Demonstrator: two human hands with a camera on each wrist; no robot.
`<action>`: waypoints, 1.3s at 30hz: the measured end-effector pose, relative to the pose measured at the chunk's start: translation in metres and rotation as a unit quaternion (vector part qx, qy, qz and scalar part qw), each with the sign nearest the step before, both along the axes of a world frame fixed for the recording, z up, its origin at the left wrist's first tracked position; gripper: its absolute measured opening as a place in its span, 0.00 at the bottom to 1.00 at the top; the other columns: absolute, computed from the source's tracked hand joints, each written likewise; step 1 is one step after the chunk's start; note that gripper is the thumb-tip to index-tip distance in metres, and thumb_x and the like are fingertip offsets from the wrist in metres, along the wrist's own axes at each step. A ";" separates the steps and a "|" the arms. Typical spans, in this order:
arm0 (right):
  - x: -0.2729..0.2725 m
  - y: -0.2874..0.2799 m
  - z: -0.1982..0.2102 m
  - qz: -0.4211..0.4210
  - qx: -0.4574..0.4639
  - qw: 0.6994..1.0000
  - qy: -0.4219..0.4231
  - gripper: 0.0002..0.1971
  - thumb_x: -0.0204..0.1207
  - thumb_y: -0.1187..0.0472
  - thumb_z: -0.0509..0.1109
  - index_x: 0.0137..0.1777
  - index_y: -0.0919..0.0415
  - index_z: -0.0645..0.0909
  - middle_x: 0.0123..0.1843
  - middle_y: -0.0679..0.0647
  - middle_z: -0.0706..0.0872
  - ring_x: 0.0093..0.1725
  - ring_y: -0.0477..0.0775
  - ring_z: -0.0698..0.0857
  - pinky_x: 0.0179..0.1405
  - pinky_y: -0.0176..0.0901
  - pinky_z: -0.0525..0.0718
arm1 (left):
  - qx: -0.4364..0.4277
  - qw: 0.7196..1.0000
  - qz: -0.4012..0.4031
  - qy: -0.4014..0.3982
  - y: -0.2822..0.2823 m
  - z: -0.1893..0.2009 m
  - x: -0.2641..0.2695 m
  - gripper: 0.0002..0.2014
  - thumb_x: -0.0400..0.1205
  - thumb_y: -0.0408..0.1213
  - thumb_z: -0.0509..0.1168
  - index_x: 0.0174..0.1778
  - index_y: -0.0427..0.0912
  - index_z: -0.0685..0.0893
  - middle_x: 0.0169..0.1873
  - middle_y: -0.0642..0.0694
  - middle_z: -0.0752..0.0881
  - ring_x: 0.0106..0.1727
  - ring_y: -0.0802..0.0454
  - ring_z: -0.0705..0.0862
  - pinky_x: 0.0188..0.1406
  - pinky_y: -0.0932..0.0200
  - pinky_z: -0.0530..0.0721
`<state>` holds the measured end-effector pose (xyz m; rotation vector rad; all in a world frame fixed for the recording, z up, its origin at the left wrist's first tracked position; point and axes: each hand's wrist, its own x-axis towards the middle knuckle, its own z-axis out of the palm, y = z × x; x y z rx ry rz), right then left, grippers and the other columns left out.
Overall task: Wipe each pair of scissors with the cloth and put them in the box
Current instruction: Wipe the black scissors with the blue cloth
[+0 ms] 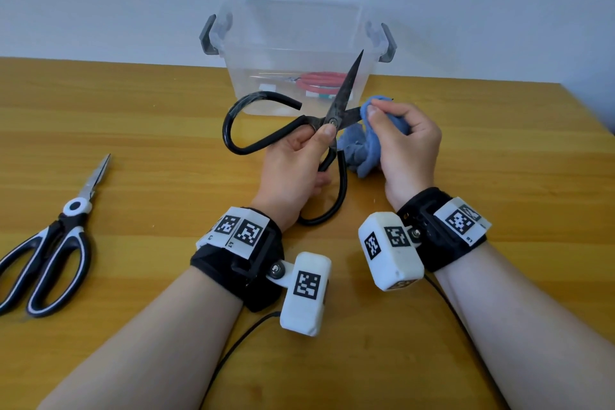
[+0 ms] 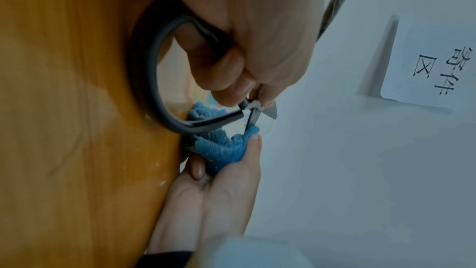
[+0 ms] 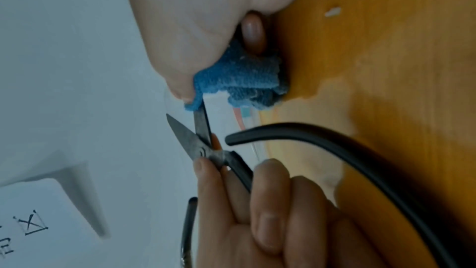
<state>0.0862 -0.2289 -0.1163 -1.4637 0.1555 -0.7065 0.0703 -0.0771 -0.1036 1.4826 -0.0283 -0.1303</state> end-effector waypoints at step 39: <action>0.001 0.003 -0.001 0.000 -0.013 1.000 0.009 0.07 0.76 0.66 0.78 0.41 0.53 0.88 0.44 0.43 0.92 0.50 0.44 0.90 0.55 0.44 0.87 | -0.017 1.000 -0.018 -0.006 0.001 0.002 0.000 0.17 0.90 0.43 0.66 0.34 0.47 0.78 0.19 0.56 0.64 0.17 0.55 0.68 0.15 0.68 0.64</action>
